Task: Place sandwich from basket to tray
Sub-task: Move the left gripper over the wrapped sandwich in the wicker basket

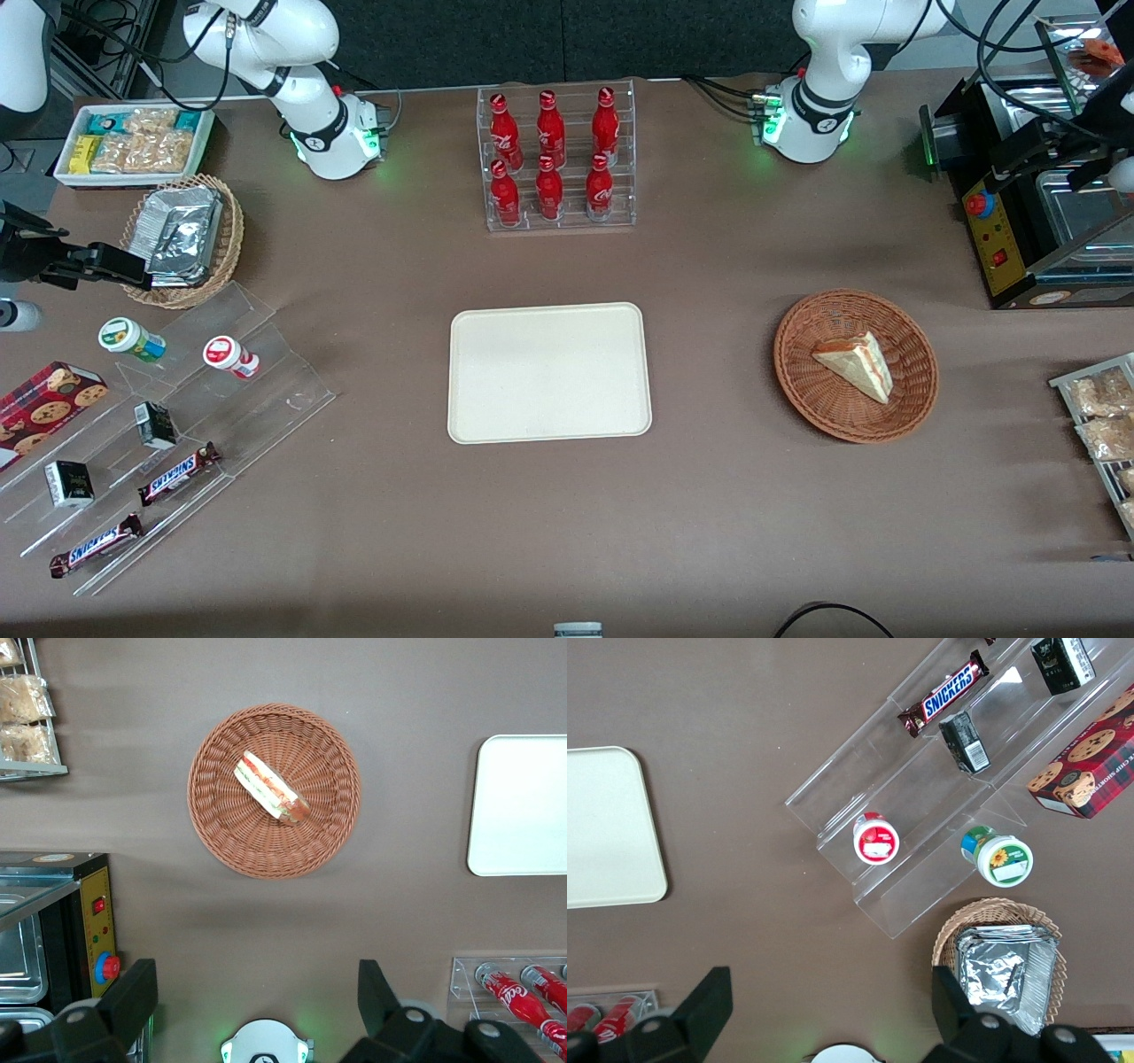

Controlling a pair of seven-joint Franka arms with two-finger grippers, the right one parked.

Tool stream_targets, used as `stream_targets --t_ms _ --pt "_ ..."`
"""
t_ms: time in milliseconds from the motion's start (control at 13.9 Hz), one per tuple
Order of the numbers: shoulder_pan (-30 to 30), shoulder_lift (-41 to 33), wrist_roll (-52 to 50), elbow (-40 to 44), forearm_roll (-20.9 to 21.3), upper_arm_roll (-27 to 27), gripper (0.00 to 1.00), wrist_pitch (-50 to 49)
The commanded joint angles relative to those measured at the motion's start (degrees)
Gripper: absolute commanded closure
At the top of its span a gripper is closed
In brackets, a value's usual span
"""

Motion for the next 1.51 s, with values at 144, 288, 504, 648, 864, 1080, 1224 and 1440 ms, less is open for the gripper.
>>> stream_targets --t_ms 144,288,504,648,864,1080,1224,1440 --pt "0.7 2.4 0.0 1.8 -0.1 -1.7 0.00 -0.5" --pt "0.7 5.1 -3.6 1.6 -0.5 -3.0 0.00 -0.2" --pt "0.7 10.7 -11.7 0.1 -0.5 -7.1 0.00 4.4" --pt "1.3 11.4 -17.4 -2.8 -0.1 -6.9 0.00 6.1" --pt "2.2 10.7 -27.6 -13.1 0.4 -6.6 0.00 19.1" --pt "2.5 9.7 -39.3 -23.0 0.4 -6.6 0.00 32.5" --pt "2.6 9.4 -44.0 -27.1 0.4 -6.6 0.00 37.8" --pt "3.6 9.0 -46.8 -35.0 0.4 -6.2 0.00 46.9"
